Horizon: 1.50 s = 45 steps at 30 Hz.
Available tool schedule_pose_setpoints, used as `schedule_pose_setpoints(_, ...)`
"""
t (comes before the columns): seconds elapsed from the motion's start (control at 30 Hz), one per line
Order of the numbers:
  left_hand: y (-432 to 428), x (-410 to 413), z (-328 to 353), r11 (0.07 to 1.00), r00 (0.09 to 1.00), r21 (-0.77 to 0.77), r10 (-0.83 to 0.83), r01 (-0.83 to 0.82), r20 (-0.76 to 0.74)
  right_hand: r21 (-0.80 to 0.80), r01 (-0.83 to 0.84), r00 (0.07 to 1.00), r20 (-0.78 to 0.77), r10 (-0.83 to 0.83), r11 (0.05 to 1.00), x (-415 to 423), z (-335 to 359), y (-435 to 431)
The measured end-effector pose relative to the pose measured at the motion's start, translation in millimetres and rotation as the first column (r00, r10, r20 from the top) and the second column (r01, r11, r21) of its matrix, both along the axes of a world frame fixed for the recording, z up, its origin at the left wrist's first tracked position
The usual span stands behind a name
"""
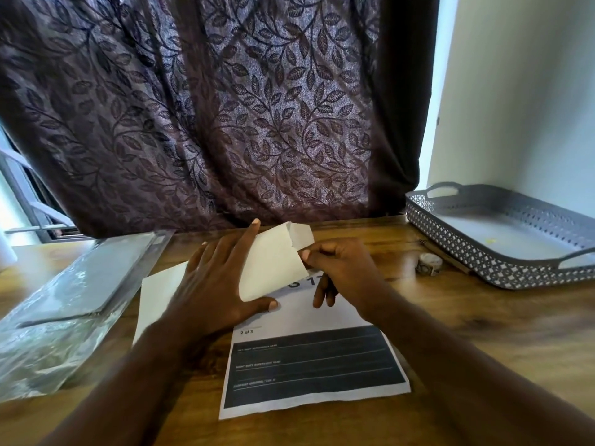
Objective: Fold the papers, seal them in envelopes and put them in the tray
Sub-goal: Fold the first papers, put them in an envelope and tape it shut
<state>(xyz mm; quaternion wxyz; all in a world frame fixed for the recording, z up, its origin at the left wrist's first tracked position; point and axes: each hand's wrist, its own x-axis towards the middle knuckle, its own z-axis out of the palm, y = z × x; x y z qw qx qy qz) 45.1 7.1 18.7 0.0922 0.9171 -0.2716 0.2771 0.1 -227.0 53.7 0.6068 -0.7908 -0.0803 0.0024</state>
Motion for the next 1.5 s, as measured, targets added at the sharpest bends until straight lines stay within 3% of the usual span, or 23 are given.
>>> schedule_pose_setpoints(0.27, -5, 0, -3, 0.996, 0.997, 0.058, -0.072, 0.070, 0.037, 0.057, -0.176, 0.984, -0.015, 0.177, 0.983, -2, -8, 4)
schedule_pose_setpoints(0.53, -10, -3, -1, 0.995, 0.997, 0.066, -0.074, 0.074, -0.002, -0.104, -0.215, 0.976, 0.007, 0.217, 0.971, 0, -8, 2)
schedule_pose_setpoints(0.63, -11, -2, -2, 0.996, 0.998, 0.064, -0.058, 0.059, -0.017, -0.084, -0.238, 0.970, 0.031, 0.241, 0.968, 2, -6, -4)
schedule_pose_setpoints(0.73, -10, -2, -1, 0.999, 0.997, 0.030, -0.022, 0.025, -0.078, 0.071, -0.007, 0.984, 0.177, -0.006, 0.997, 6, -4, -15)
schedule_pose_setpoints(0.83, -9, -2, -1, 1.000, 0.997, 0.009, -0.014, 0.015, -0.081, 0.238, 0.284, 0.900, 0.269, -0.344, 0.929, 12, -7, -24)
schedule_pose_setpoints(0.9, -8, -2, -1, 1.000, 0.996, 0.008, -0.011, 0.011, -0.089, 0.292, 0.277, 0.929, 0.160, -0.332, 0.916, 13, -9, -22)
schedule_pose_setpoints(1.0, -8, 1, -2, 1.000, 0.995, 0.028, -0.005, 0.007, -0.096, 0.315, 0.125, 0.985, -0.156, -0.079, 0.941, 13, -13, -9)
schedule_pose_setpoints(1.07, -8, 2, -3, 0.999, 0.995, 0.040, -0.003, 0.007, -0.095, 0.303, 0.070, 0.980, -0.200, -0.008, 0.950, 12, -16, 1)
schedule_pose_setpoints(1.17, -8, 3, -6, 0.999, 0.994, 0.038, -0.003, 0.007, -0.110, 0.260, 0.070, 0.990, -0.140, -0.034, 0.963, 15, -21, 8)
schedule_pose_setpoints(1.3, -4, 5, 0, 0.998, 0.993, -0.056, -0.017, 0.010, -0.117, 0.258, 0.098, 0.992, -0.097, -0.075, 0.961, 15, -22, 4)
schedule_pose_setpoints(1.4, 17, 7, 10, 0.978, 0.983, -0.156, 0.115, -0.137, -0.142, 0.267, 0.106, 0.994, -0.062, -0.093, 0.958, 16, -18, 0)
schedule_pose_setpoints(1.5, 36, 9, 18, 0.890, 0.943, -0.347, 0.211, -0.294, -0.259, 0.325, 0.154, 0.988, -0.041, -0.149, 0.933, 19, -17, -6)
